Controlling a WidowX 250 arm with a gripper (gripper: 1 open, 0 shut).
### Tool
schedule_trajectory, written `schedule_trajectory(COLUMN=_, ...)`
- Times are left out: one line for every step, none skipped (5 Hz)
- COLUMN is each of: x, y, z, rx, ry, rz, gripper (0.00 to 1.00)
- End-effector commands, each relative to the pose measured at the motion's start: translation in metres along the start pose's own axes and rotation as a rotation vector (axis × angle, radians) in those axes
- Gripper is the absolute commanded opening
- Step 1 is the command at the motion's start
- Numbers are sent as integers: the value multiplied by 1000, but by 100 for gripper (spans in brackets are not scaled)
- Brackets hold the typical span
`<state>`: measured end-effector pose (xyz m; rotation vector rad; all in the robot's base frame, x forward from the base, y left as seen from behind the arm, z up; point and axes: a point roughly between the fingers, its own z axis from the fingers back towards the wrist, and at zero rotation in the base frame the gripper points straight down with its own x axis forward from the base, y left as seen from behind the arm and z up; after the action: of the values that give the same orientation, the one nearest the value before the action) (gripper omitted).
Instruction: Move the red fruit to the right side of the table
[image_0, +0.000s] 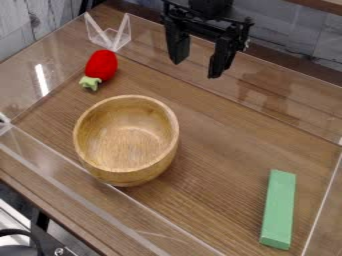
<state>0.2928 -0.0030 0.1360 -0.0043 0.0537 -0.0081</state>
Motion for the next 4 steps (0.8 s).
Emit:
schedule_trajectory(x=0, y=6, z=-7, rx=1, ry=20, rz=8, gripper=100)
schedule_trajectory(x=4, y=33, z=-5, rx=7, ry=6, rz=44, gripper=100)
schedule_trajectory(x=8, y=74, z=-4, rx=15, ry=-13, rz=72, gripper=100)
schedule_trajectory(x=11, y=113, z=-5, rx=26, ry=-20, rz=112, gripper=100)
